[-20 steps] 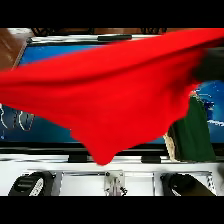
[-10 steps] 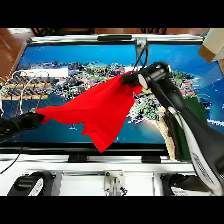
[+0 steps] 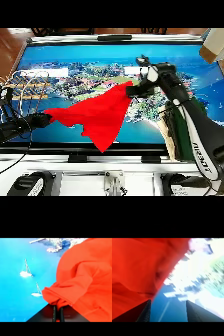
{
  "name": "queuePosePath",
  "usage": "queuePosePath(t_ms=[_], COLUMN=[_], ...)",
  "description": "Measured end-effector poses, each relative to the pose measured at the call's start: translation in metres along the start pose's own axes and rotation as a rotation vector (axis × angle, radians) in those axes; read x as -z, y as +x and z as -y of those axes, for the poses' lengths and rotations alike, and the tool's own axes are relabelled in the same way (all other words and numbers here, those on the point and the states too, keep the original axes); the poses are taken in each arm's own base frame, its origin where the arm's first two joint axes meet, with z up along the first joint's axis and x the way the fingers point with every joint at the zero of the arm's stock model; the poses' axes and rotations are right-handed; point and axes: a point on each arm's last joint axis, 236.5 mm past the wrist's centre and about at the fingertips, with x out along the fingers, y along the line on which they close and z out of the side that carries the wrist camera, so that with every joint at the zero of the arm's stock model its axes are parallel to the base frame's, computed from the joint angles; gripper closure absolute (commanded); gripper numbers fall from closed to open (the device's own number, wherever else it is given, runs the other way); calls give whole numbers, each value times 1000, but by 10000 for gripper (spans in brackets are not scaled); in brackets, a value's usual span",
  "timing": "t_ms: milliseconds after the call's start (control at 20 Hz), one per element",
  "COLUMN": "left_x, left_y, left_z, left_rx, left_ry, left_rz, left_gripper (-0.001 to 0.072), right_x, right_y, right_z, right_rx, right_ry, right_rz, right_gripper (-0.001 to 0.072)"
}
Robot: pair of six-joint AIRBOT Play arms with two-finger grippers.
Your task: Fold the shirts.
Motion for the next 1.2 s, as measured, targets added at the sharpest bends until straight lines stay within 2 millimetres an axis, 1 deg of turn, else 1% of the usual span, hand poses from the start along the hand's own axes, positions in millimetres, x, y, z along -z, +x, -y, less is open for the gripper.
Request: queuePosePath(t_ms=[50, 100, 200, 300, 400, 550, 650, 750, 900, 950, 1000, 1150, 1200], left_x=[-1, -1, -1, -2, -2, -2, -3, -3, -3, -3, -3, -3, -4], left_y=[0, 1, 1, 1, 1, 1, 1, 1, 1, 1, 1, 1, 1], left_z=[-1, -1, -2, -2, -2, -2, -2, -2, -2, -2, -2, -2, -2], left_rx=[-2, -4, -6, -7, -8, -8, -8, -8, -8, -8, -8, -9, -9], left_ry=[5, 9, 14, 18, 19, 22, 23, 23, 23, 23, 23, 23, 24], left_rz=[3, 4, 7, 9, 10, 11, 11, 12, 11, 12, 11, 13, 17], left_gripper=[665, 666, 665, 666, 665, 665, 666, 665, 665, 665, 665, 666, 666], right_x=[14, 31, 58, 76, 88, 94, 96, 90, 81, 78, 77, 75, 74], right_y=[2, 8, 27, 49, 69, 94, 105, 112, 116, 117, 118, 113, 106], right_z=[9, 11, 4, -9, -28, -52, -69, -77, -87, -89, -90, -103, -110], right_rx=[-9, -44, -127, -213, -282, -332, -356, -366, -387, -393, -398, -450, -481], right_ry=[28, 62, 135, 219, 280, 327, 337, 354, 400, 414, 417, 412, 388], right_rz=[-51, -104, -186, -222, -239, -235, -224, -187, -149, -138, -131, -132, -133], right_gripper=[159, 159, 159, 159, 159, 159, 159, 159, 161, 322, 657, 648, 648])
